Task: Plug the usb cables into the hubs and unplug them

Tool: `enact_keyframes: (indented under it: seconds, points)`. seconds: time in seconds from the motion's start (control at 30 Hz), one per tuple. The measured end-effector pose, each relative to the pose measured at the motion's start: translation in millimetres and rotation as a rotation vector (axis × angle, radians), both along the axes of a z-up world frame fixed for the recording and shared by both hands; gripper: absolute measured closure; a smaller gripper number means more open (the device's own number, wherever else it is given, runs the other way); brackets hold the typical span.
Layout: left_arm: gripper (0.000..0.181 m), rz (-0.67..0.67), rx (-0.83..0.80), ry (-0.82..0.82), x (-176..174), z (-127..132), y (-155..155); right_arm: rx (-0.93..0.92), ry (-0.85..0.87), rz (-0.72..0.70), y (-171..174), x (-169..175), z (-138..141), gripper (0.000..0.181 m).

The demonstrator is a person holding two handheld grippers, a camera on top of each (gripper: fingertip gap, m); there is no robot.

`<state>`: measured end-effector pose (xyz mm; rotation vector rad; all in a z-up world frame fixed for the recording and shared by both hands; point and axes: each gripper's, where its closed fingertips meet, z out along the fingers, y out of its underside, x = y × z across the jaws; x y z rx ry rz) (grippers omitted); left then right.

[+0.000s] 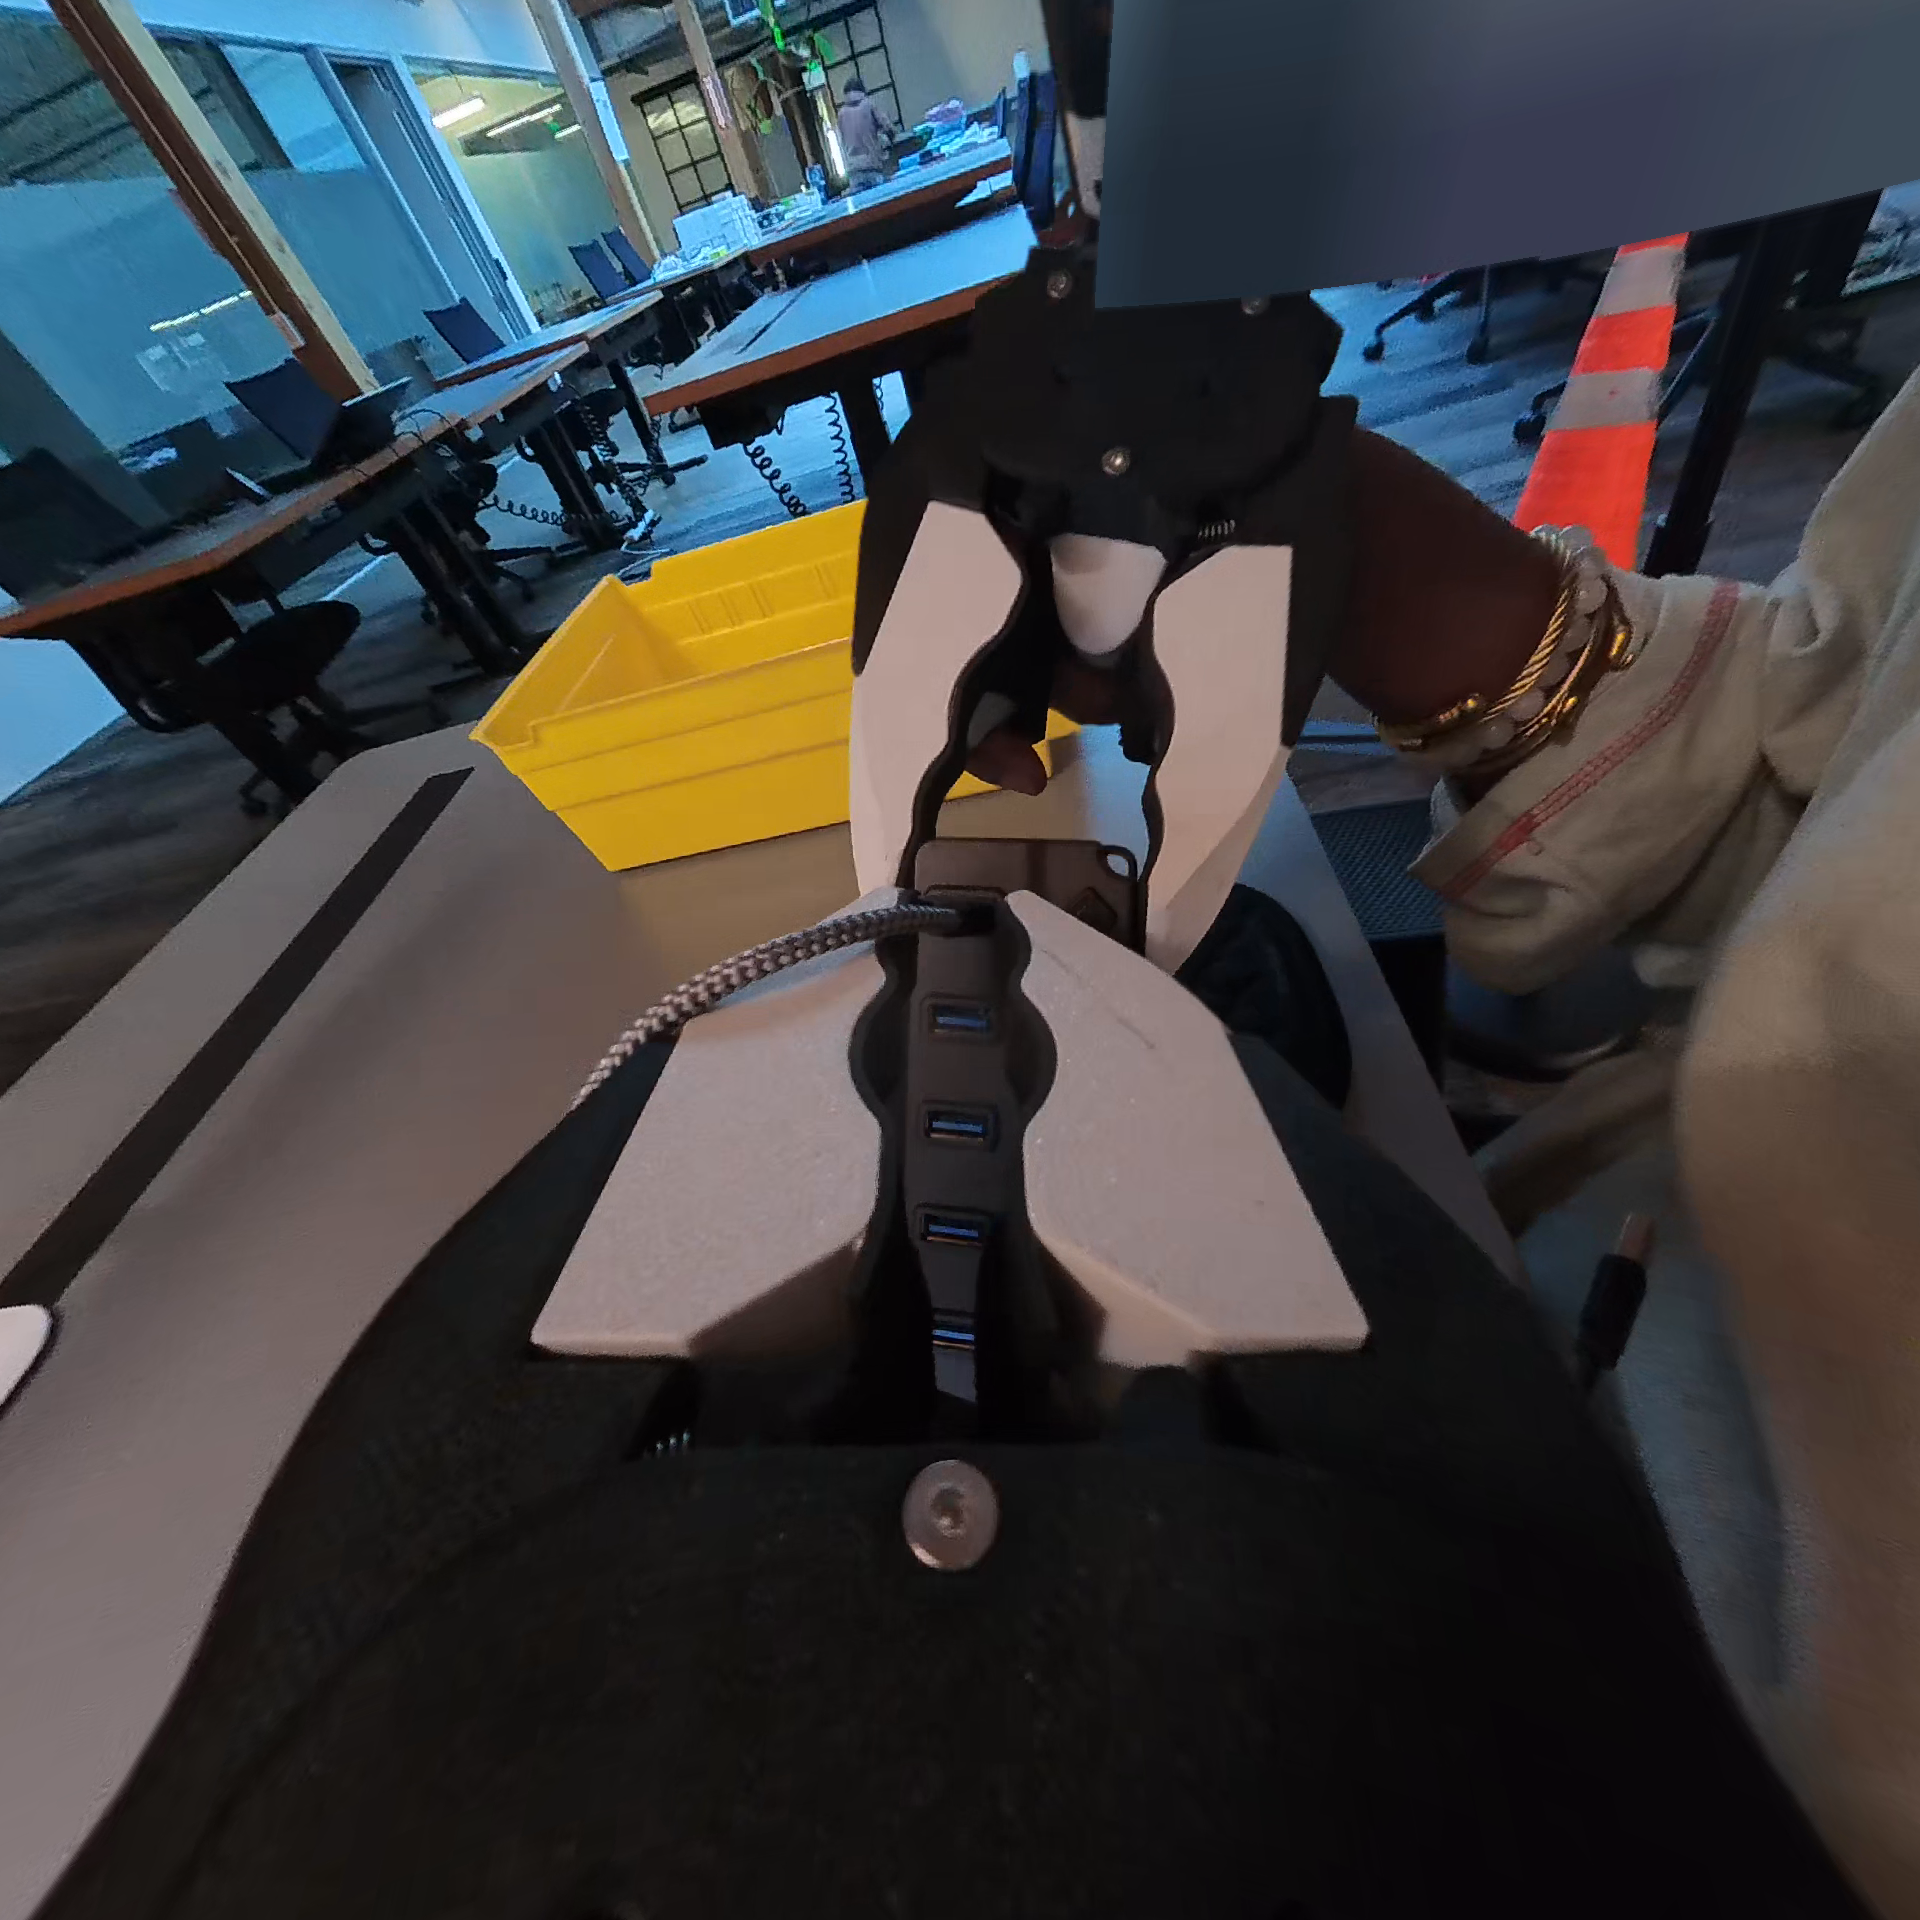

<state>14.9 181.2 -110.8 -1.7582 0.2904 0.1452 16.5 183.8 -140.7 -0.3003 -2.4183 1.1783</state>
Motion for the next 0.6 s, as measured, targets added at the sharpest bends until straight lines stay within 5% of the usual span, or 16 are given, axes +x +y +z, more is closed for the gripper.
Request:
enact_keyframes:
  seconds: [0.33,0.6]
  points:
    - [0.167,-0.007,0.015,-0.040,-3.2,2.7,-4.8,-0.006,0.007,0.017,-2.1,0.1,1.8,0.128]
    - [0.167,0.101,0.343,-0.323,-28.1,36.9,-34.8,0.185,-0.195,-0.002,46.6,-9.1,-92.5,0.126]
